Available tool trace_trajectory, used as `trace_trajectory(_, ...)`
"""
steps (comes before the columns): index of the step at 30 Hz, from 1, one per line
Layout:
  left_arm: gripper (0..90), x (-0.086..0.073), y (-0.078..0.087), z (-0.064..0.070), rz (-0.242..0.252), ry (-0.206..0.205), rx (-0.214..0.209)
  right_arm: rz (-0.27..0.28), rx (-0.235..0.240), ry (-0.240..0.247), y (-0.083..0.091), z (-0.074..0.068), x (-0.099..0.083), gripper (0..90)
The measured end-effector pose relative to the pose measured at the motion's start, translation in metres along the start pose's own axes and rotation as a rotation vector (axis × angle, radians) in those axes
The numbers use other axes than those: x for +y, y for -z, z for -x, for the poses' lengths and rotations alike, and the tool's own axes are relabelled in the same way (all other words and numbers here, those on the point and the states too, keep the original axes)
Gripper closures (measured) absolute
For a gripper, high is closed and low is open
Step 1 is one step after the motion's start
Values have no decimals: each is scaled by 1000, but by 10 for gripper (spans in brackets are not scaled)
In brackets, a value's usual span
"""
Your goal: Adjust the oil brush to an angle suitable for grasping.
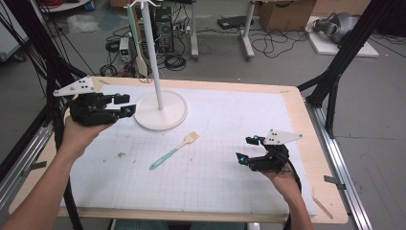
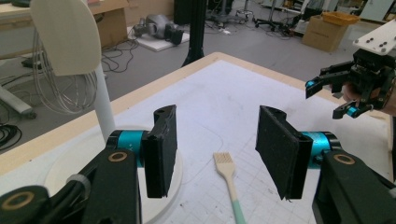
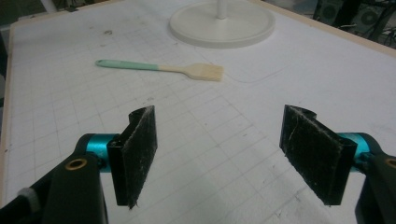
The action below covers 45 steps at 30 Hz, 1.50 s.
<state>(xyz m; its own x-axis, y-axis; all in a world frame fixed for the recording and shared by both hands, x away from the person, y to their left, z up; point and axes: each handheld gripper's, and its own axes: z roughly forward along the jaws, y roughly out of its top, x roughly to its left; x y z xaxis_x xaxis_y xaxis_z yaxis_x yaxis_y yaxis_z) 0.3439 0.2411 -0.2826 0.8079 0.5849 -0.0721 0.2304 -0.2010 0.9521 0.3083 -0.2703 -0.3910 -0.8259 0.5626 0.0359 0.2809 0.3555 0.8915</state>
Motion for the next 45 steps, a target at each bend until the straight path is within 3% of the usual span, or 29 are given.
trace_trajectory(23, 452, -47, -20, 14, -41, 18, 22, -8, -5, 18, -1, -5, 2, 268)
trace_trajectory(45, 435, -79, -44, 24, -93, 22, 36, -11, -8, 19, -2, -5, 2, 268)
